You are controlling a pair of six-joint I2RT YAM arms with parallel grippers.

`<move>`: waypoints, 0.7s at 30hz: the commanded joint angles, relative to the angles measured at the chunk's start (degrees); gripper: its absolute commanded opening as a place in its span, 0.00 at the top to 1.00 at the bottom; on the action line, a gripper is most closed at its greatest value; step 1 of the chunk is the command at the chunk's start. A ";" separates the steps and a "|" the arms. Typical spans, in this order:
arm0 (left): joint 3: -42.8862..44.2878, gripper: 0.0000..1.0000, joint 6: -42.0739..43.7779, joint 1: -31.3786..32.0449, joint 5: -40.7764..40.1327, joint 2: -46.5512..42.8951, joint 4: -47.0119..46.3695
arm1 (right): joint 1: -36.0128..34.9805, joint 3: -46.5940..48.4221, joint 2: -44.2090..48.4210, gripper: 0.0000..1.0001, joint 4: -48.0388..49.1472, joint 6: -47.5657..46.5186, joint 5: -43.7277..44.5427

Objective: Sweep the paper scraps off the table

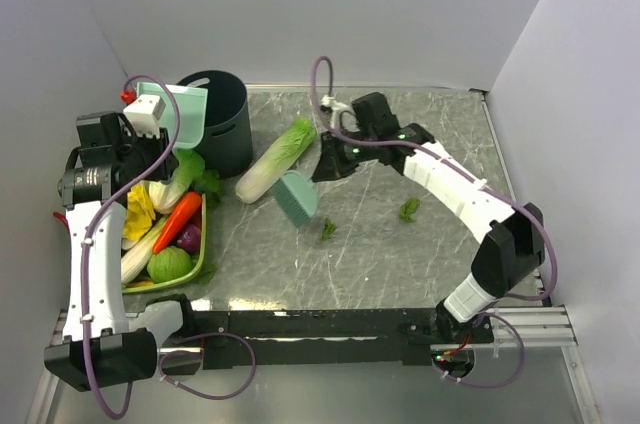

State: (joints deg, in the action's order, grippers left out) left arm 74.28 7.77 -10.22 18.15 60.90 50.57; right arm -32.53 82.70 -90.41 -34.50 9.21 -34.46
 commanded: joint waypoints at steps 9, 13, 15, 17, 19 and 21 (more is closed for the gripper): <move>4.38 0.99 -2.14 -1.38 -1.45 -0.44 -1.70 | -12.72 15.20 -15.05 1.00 15.52 22.06 12.65; 5.78 0.99 -2.23 -1.47 -1.80 -0.79 -1.44 | -13.34 23.73 -22.69 1.00 10.94 31.53 15.56; 5.96 0.99 -1.97 -1.38 -2.16 -1.05 -1.26 | -13.95 23.13 -23.75 1.00 12.35 33.49 16.26; 5.88 0.99 -1.88 -1.47 -2.59 -1.31 -1.08 | -14.05 24.70 -25.51 1.00 10.69 35.34 17.14; 5.96 0.99 -2.06 -1.38 -2.51 -1.31 -1.00 | -14.22 24.62 -26.22 1.00 8.67 38.40 18.02; 6.14 0.99 -2.32 -1.38 -2.33 -1.23 -0.91 | -14.14 23.31 -25.78 1.00 7.17 40.26 17.94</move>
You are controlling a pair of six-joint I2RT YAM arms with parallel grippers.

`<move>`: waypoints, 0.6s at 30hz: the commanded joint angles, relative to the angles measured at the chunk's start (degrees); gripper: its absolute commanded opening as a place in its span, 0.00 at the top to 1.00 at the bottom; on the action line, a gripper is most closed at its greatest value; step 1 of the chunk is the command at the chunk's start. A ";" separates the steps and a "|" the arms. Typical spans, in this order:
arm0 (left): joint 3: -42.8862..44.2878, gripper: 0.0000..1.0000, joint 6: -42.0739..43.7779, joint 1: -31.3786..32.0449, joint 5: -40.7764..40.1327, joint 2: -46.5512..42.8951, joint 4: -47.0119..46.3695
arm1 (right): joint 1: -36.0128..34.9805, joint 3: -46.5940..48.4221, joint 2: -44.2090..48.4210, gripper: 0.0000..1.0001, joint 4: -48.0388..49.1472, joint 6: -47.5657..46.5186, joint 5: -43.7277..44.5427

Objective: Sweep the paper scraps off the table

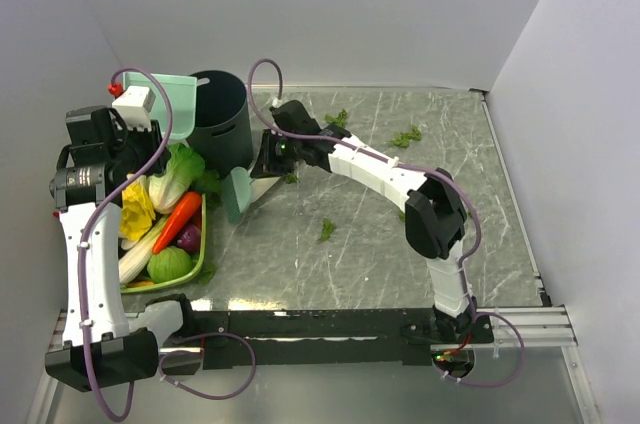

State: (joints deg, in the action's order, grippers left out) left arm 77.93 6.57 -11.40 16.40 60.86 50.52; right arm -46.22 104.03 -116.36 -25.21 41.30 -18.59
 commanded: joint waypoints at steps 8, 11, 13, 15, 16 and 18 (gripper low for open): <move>2.84 0.99 -1.56 -0.20 -0.58 -0.22 -1.13 | -0.28 -4.97 3.42 1.00 -2.22 12.66 -2.75; 2.84 0.99 -1.21 -0.20 -1.02 -0.30 -1.04 | -0.28 -3.66 1.22 1.00 -0.02 13.02 -3.73; 2.75 0.99 -0.86 -0.20 -1.37 -0.30 -0.60 | -0.36 -2.87 -0.44 1.00 2.61 13.63 -5.31; 2.32 0.99 -0.59 -0.20 -1.55 -0.65 -0.34 | -0.71 -1.11 -1.94 1.00 3.76 14.33 -6.28; 2.05 0.99 -0.33 -0.20 -1.64 -0.74 -0.34 | -0.98 -0.50 -2.38 1.00 4.46 14.42 -6.54; 1.61 0.99 -0.33 -0.20 -1.64 -0.66 -0.16 | -1.33 1.26 -3.61 1.00 4.56 14.86 -6.46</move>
State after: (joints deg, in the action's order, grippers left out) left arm 78.13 6.37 -11.40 15.46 60.95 50.85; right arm -46.44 100.68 -117.43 -25.23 53.43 -22.81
